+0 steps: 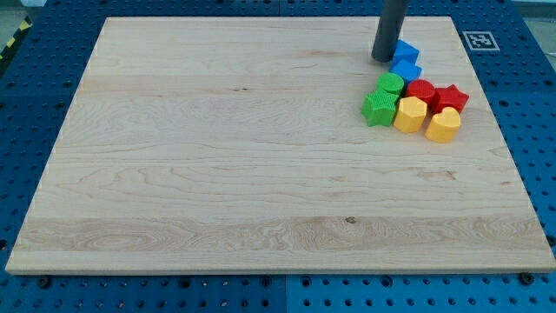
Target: Push the blue triangle into the group of blocks
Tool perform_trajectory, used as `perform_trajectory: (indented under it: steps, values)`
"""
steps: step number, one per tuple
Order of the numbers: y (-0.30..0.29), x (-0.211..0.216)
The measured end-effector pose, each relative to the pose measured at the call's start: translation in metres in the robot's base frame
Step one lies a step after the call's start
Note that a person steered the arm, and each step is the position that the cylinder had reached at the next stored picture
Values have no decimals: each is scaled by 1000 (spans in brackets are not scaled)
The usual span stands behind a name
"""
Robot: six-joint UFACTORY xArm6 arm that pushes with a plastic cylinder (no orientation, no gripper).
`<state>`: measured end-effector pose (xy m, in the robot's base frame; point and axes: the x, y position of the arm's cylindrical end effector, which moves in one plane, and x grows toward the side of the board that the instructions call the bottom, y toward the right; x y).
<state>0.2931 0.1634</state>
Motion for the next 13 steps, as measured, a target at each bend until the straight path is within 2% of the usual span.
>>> perform_trajectory:
  steps: [3, 12, 13]
  values:
    - [35, 0]
    - [73, -8]
    - [85, -31]
